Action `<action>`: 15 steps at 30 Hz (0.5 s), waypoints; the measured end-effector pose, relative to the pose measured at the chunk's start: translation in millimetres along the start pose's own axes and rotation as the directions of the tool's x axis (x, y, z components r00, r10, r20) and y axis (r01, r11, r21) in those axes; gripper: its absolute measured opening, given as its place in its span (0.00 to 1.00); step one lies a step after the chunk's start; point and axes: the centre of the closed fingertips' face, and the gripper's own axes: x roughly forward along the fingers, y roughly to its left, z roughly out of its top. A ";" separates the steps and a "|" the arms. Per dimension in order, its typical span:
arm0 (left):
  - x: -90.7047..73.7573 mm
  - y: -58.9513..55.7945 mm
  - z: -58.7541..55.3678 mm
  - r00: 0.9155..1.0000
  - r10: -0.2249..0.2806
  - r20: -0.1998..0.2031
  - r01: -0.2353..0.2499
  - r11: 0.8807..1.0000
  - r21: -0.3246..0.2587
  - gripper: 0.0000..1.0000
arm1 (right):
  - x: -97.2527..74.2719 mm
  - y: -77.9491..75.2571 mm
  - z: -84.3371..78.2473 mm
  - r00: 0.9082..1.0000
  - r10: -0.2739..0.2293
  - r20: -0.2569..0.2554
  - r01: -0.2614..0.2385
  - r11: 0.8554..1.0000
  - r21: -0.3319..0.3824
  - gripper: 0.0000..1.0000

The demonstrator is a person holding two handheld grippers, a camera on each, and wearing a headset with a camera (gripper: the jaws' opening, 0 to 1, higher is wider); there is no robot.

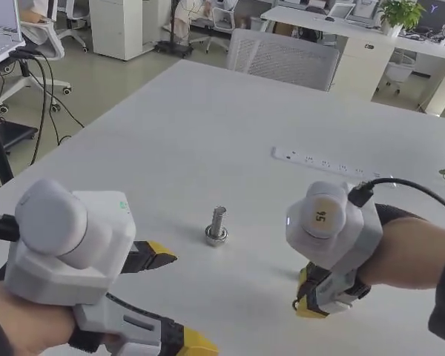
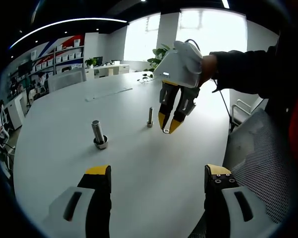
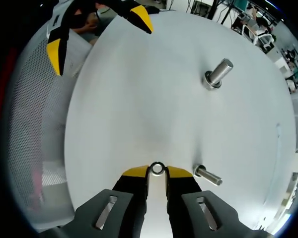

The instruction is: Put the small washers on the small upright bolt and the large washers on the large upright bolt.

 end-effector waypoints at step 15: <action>-0.3 -0.6 -1.7 1.000 0.003 -0.001 -0.003 1.000 -0.001 0.76 | -8.7 -7.7 -27.3 1.000 -0.020 -0.009 0.020 0.997 0.069 0.14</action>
